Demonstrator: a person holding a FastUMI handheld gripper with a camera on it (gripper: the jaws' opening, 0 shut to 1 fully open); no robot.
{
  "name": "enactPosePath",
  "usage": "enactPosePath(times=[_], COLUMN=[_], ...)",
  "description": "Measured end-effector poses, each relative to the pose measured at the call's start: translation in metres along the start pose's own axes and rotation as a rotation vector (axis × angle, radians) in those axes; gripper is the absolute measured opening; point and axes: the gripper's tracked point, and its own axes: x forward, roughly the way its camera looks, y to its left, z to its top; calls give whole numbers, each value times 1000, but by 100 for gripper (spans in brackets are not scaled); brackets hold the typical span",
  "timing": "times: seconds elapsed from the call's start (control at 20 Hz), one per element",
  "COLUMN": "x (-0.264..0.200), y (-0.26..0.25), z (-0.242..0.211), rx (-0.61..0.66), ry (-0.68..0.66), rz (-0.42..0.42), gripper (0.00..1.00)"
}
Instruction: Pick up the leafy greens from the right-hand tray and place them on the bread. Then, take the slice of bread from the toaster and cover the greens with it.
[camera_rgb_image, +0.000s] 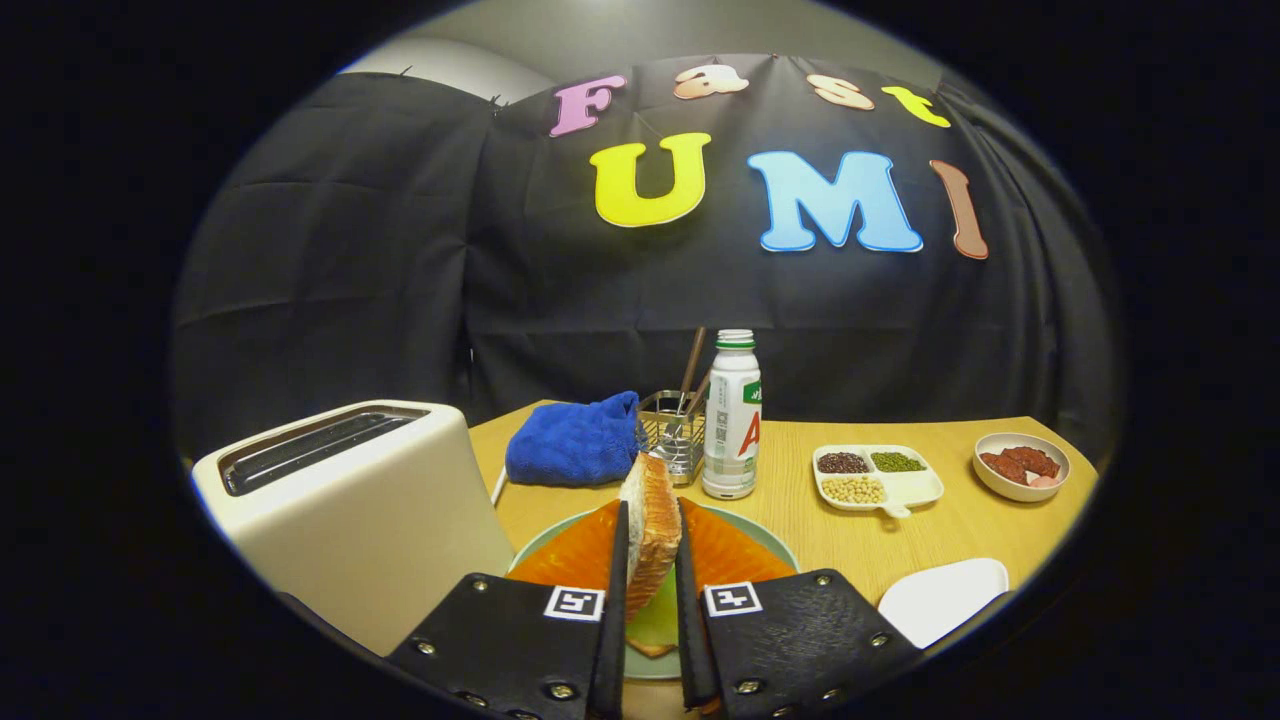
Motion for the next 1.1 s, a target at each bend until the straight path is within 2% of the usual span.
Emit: enactPosePath(times=[0.05, 0.4, 0.5, 0.9, 1.0, 1.05, 1.1], x=[1, 5, 6, 6, 5, 5, 4], y=[-4, -31, -35, -44, -43, -42, -42], z=[-2, -14, -13, -18, -18, -16, -14], rx=[-4, -10, 3, -62, -64, -61, -60], ry=[8, 47, 48, 60, 59, 55, 48], rz=[-14, -102, -115, -153, -148, -144, -142], gripper=[28, 37, 44, 48, 54, 64, 65])
